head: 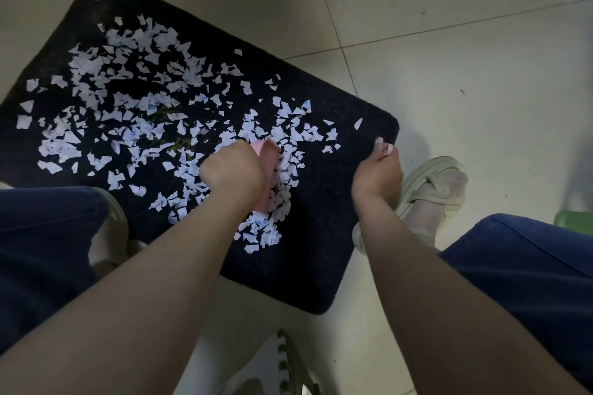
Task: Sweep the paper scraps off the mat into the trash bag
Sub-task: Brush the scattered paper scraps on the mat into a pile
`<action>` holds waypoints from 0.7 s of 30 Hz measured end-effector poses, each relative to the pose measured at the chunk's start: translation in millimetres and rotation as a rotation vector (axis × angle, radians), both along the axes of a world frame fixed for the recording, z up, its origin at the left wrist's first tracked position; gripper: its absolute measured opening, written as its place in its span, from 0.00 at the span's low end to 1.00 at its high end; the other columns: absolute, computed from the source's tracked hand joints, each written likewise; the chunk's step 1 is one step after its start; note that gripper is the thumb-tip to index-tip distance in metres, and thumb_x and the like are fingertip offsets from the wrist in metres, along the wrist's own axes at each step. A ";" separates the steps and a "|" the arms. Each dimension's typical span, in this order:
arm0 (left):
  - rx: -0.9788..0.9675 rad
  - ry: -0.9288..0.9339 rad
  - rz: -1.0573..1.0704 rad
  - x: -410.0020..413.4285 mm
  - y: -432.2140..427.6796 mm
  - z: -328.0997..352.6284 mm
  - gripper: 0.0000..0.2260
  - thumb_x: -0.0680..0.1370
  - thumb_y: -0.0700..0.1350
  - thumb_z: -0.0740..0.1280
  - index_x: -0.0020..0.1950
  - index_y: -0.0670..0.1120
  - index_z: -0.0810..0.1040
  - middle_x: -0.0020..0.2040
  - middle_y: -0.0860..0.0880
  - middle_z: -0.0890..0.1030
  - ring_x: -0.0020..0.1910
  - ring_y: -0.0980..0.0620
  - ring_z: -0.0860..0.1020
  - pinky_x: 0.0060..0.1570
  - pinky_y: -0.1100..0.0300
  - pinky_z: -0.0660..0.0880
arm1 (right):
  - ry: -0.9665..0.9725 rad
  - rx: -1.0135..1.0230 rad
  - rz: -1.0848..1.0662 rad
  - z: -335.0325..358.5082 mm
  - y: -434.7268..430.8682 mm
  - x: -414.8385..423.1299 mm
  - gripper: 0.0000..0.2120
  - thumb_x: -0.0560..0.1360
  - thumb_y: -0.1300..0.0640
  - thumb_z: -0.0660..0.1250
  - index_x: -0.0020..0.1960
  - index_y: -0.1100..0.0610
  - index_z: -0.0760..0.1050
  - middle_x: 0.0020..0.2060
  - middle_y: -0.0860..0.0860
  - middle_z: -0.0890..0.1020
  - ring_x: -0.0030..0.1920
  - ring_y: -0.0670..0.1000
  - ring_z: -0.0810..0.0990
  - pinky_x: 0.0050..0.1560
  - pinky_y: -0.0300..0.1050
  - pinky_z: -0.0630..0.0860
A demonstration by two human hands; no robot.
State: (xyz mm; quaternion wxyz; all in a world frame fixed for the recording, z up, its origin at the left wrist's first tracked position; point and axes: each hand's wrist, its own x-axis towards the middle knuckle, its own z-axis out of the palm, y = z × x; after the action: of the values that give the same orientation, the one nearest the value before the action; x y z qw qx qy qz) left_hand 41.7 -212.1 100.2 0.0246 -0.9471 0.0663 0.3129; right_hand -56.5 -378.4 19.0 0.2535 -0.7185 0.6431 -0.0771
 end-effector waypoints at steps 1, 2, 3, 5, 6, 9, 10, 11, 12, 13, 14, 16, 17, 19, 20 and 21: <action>0.004 -0.002 0.001 0.4 0.1 0.1 0.13 0.80 0.44 0.54 0.58 0.39 0.73 0.40 0.44 0.71 0.40 0.45 0.71 0.40 0.59 0.68 | 0.028 0.049 0.004 -1.9 -4.7 -0.9 0.20 0.81 0.39 0.48 0.46 0.50 0.72 0.40 0.51 0.81 0.44 0.59 0.80 0.47 0.51 0.76; 0.006 -0.006 -0.001 0.4 -0.5 0.0 0.13 0.80 0.44 0.54 0.58 0.39 0.73 0.40 0.44 0.71 0.40 0.46 0.71 0.38 0.60 0.67 | 0.040 0.103 0.040 -2.6 -4.6 0.7 0.20 0.81 0.38 0.49 0.45 0.50 0.72 0.40 0.51 0.81 0.45 0.59 0.80 0.48 0.50 0.75; 0.008 -0.009 -0.005 0.1 -1.2 -0.2 0.14 0.80 0.44 0.54 0.58 0.39 0.74 0.40 0.45 0.71 0.40 0.46 0.71 0.36 0.60 0.66 | 0.038 0.151 0.106 -3.0 -0.3 3.9 0.20 0.81 0.38 0.50 0.46 0.50 0.73 0.42 0.52 0.81 0.47 0.58 0.80 0.49 0.49 0.74; 0.014 -0.008 -0.013 -0.8 -3.8 -0.9 0.13 0.80 0.44 0.54 0.57 0.39 0.74 0.38 0.45 0.70 0.37 0.47 0.71 0.31 0.62 0.62 | 0.027 0.210 0.266 -0.2 14.9 13.3 0.19 0.81 0.42 0.53 0.51 0.52 0.77 0.48 0.55 0.83 0.50 0.58 0.80 0.50 0.47 0.71; 0.019 -0.007 -0.015 -1.2 -4.6 -1.3 0.13 0.80 0.44 0.54 0.57 0.40 0.74 0.36 0.46 0.70 0.34 0.48 0.70 0.31 0.63 0.61 | 0.013 0.220 0.306 2.1 22.7 17.6 0.18 0.82 0.43 0.54 0.52 0.55 0.77 0.49 0.56 0.82 0.51 0.58 0.80 0.49 0.46 0.70; 0.024 -0.005 -0.011 -2.0 -5.4 -2.0 0.13 0.80 0.44 0.54 0.55 0.40 0.75 0.32 0.47 0.67 0.34 0.48 0.70 0.31 0.63 0.61 | -0.102 0.188 0.197 3.6 32.1 21.1 0.17 0.82 0.46 0.57 0.51 0.57 0.77 0.47 0.56 0.83 0.48 0.58 0.81 0.44 0.44 0.70; 0.021 -0.007 -0.012 -1.8 -5.1 -2.2 0.13 0.80 0.44 0.54 0.56 0.40 0.75 0.33 0.47 0.67 0.36 0.47 0.71 0.31 0.63 0.61 | -0.138 0.144 0.128 4.5 29.7 19.9 0.16 0.82 0.46 0.56 0.50 0.56 0.76 0.47 0.54 0.83 0.47 0.57 0.80 0.42 0.44 0.70; 0.018 -0.009 -0.015 -1.8 -4.5 -2.4 0.13 0.80 0.44 0.54 0.56 0.40 0.74 0.33 0.46 0.68 0.38 0.47 0.71 0.32 0.63 0.62 | -0.156 0.091 0.060 5.9 25.1 18.4 0.15 0.82 0.46 0.55 0.49 0.53 0.76 0.46 0.52 0.83 0.46 0.56 0.80 0.41 0.44 0.69; 0.017 -0.011 -0.016 -1.3 -4.2 -2.4 0.12 0.80 0.44 0.54 0.56 0.40 0.74 0.35 0.46 0.69 0.38 0.46 0.72 0.32 0.62 0.63 | -0.154 0.053 0.001 6.3 19.7 16.8 0.15 0.82 0.45 0.54 0.47 0.51 0.75 0.46 0.50 0.83 0.46 0.55 0.80 0.41 0.44 0.67; 0.018 -0.011 -0.016 -0.7 -4.1 -2.5 0.13 0.80 0.44 0.54 0.56 0.40 0.74 0.36 0.46 0.70 0.39 0.46 0.71 0.34 0.61 0.65 | -0.139 0.045 -0.037 6.2 14.4 15.7 0.15 0.82 0.45 0.53 0.46 0.51 0.73 0.45 0.50 0.82 0.46 0.55 0.79 0.40 0.43 0.65; 0.019 -0.009 -0.013 -0.3 -4.0 -2.4 0.13 0.80 0.44 0.54 0.57 0.40 0.74 0.38 0.45 0.71 0.39 0.46 0.71 0.36 0.60 0.66 | -0.119 0.063 -0.042 5.3 10.2 15.3 0.15 0.82 0.45 0.53 0.45 0.51 0.72 0.42 0.50 0.81 0.46 0.56 0.79 0.40 0.43 0.64; 0.024 -0.009 -0.005 0.5 -4.1 -2.4 0.13 0.80 0.43 0.54 0.57 0.39 0.74 0.36 0.45 0.70 0.39 0.46 0.71 0.36 0.60 0.66 | -0.083 0.133 0.062 1.4 9.3 16.3 0.17 0.82 0.44 0.53 0.46 0.53 0.73 0.39 0.49 0.78 0.46 0.56 0.79 0.42 0.43 0.66; 0.027 -0.010 -0.003 0.4 -4.1 -2.2 0.13 0.80 0.43 0.54 0.57 0.39 0.74 0.34 0.46 0.69 0.38 0.46 0.71 0.34 0.61 0.65 | -0.061 0.165 0.156 -0.8 13.2 17.4 0.17 0.82 0.44 0.54 0.47 0.54 0.75 0.39 0.49 0.78 0.46 0.56 0.79 0.43 0.44 0.68; 0.028 -0.008 -0.004 -0.2 -4.7 -2.3 0.13 0.80 0.43 0.54 0.56 0.39 0.74 0.32 0.46 0.67 0.38 0.47 0.71 0.31 0.63 0.62 | -0.023 0.207 0.320 -3.0 25.3 19.9 0.17 0.82 0.44 0.55 0.51 0.52 0.77 0.42 0.51 0.80 0.46 0.55 0.79 0.46 0.45 0.71; 0.024 -0.007 -0.002 -0.5 -4.6 -2.6 0.13 0.80 0.43 0.54 0.56 0.39 0.74 0.33 0.46 0.67 0.38 0.47 0.71 0.31 0.63 0.61 | -0.026 0.218 0.360 -3.0 31.5 20.9 0.17 0.82 0.45 0.55 0.52 0.53 0.78 0.43 0.52 0.81 0.46 0.55 0.80 0.46 0.45 0.72; 0.021 -0.006 -0.002 -0.7 -4.6 -2.7 0.13 0.80 0.44 0.54 0.56 0.40 0.74 0.33 0.46 0.68 0.38 0.47 0.71 0.31 0.63 0.61 | -0.052 0.216 0.356 -2.8 35.7 21.4 0.17 0.82 0.46 0.55 0.52 0.55 0.78 0.43 0.53 0.82 0.45 0.55 0.80 0.45 0.45 0.72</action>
State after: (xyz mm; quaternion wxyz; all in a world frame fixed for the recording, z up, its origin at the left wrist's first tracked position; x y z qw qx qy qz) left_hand 40.9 -216.7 97.5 0.0348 -0.9476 0.0639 0.3109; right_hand -35.2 -342.6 16.2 0.3550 -0.7874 0.5036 0.0198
